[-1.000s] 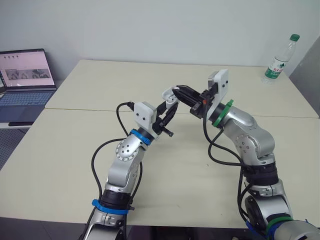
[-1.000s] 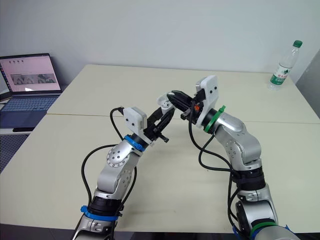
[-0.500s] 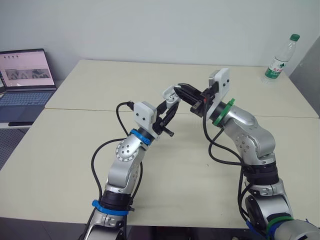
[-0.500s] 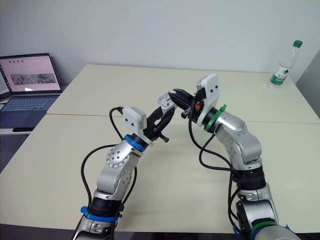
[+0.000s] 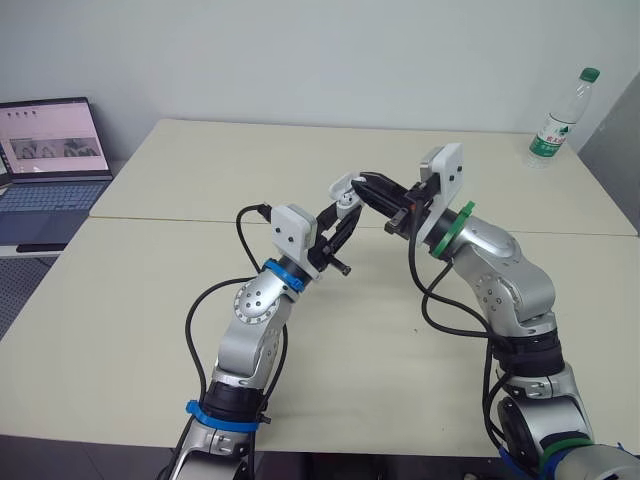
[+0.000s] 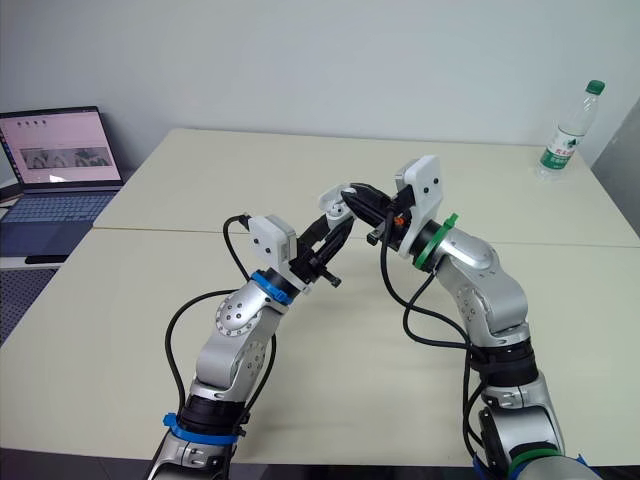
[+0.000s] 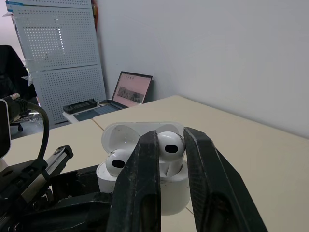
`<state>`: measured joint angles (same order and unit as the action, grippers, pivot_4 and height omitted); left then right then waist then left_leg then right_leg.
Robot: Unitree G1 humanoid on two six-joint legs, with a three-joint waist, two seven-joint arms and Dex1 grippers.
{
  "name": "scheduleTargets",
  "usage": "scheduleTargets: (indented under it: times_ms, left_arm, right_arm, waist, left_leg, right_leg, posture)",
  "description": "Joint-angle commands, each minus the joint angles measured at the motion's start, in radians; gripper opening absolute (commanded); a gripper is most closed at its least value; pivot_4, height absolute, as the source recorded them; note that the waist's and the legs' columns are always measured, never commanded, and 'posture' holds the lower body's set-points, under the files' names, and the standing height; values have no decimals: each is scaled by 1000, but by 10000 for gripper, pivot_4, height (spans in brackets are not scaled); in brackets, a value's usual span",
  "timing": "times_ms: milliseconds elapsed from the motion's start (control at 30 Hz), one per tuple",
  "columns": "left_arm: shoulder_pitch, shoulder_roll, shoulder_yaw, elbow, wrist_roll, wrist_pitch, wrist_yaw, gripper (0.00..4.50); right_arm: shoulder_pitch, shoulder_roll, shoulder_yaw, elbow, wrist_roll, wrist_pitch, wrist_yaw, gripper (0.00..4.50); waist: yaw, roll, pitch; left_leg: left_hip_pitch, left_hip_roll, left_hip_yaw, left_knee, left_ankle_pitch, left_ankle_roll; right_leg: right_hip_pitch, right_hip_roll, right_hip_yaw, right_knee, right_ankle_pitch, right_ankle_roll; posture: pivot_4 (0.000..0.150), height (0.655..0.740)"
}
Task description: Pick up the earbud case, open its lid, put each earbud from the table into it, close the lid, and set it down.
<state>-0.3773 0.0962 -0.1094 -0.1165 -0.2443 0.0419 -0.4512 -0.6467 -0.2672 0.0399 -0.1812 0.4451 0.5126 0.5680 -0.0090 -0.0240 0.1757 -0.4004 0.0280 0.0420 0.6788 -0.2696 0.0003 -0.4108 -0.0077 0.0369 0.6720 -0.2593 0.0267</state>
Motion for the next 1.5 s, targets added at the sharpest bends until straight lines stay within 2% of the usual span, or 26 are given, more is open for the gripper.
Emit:
scheduleTargets:
  times_ms: [33, 100, 167, 300, 400, 500, 600, 700, 800, 900, 1100, 1300, 1500]
  left_arm:
    - [-14, -4, 5, -56, -9, -13, 3, 7487]
    - [-14, -4, 5, -57, -9, -12, 4, 7487]
    - [-12, -4, 6, -57, -9, -12, 4, 7487]
    - [-8, -5, 6, -60, -7, -11, 7, 7487]
    - [-4, -3, 7, -59, -7, -11, 6, 7487]
    - [0, 3, 10, -57, -11, -8, 0, 7487]
    - [0, 21, 6, -56, -28, 10, -29, 7487]
    - [0, 47, -6, -66, -76, 50, -93, 7487]
    - [8, 76, -19, -95, -118, 95, -153, 7487]
    - [21, 115, -43, -131, -139, 138, -211, 7487]
    - [42, 152, -81, -187, -167, 221, -258, 7487]
    - [59, 165, -88, -198, -140, 239, -249, 7487]
    - [65, 156, -83, -192, -121, 228, -223, 7487]
  right_arm:
    - [0, 3, 7, -36, 23, 8, 21, 13879]
    - [-8, 6, 2, -31, 28, 11, 19, 22249]
    - [-17, 14, -11, -24, 44, 25, 11, 27575]
    - [-29, 24, -52, -22, 105, 65, 8, 27575]
    - [-50, 18, -138, -25, 247, 176, 3, 27575]
    - [-82, -27, -217, 7, 347, 271, 3, 27575]
    - [-120, -102, -245, 85, 352, 304, 34, 27575]
    - [-153, -193, -201, 208, 282, 287, 116, 21570]
    - [-185, -256, -118, 336, 173, 203, 207, 11229]
    - [-230, -252, -73, 434, 129, 170, 274, 334]
    - [-303, -203, 11, 544, 68, 141, 399, 334]
    - [-344, -287, 81, 468, 106, 273, 645, 334]
    - [-333, -355, 100, 393, 98, 314, 730, 334]
  waist:
    - [0, 0, 0]
    - [0, 0, 0]
    - [0, 0, 0]
    - [0, 0, 0]
    - [0, 0, 0]
    - [0, 0, 0]
    - [0, 0, 0]
    - [-1, 0, 0]
    - [-2, 0, 0]
    - [-15, 0, 0]
    - [-23, 0, 0]
    - [-17, 0, 1]
    - [-18, 0, 1]
  left_leg:
    - [0, 0, 0, 0, 0, 0]
    - [0, 0, 0, 0, 0, 0]
    - [0, 0, 0, 0, 0, 0]
    - [0, 0, 0, 0, 0, 0]
    - [0, 0, 0, 0, 0, 0]
    - [0, 0, 0, 0, 0, 0]
    - [0, 0, 0, 0, 0, 0]
    - [0, 0, 0, -1, 0, 0]
    - [-1, 1, 0, -3, 0, 0]
    - [-1, 2, 2, -3, 0, 0]
    - [-1, 2, 2, -5, -1, 1]
    - [-2, 1, 1, -4, -1, 1]
    - [-2, 1, 1, -4, -1, 1]
  right_leg:
    - [0, 0, 0, 0, 0, 0]
    - [0, 0, 0, 0, 0, 0]
    - [0, 0, 0, 0, 0, 0]
    - [0, 0, 0, 0, 0, 0]
    - [0, 0, 0, 0, 0, 0]
    - [0, 0, 0, 0, 0, 0]
    - [0, -1, 0, -1, 0, 0]
    - [0, 0, 0, -2, 0, 0]
    - [0, 2, 0, -6, 0, 0]
    - [0, 3, 2, -8, 0, 0]
    - [0, 3, 2, -9, 0, 0]
    - [0, -3, 1, -9, 0, 0]
    - [0, -5, 0, -9, 0, 0]
  posture:
    - [1500, 7400]
    - [1500, 7400]
    - [1500, 7400]
    - [1500, 7400]
    - [1500, 7400]
    - [1500, 7400]
    - [1500, 7400]
    - [1500, 7400]
    - [1500, 7400]
    - [1500, 7400]
    - [1500, 7400]
    - [1500, 7400]
    - [1500, 7400]
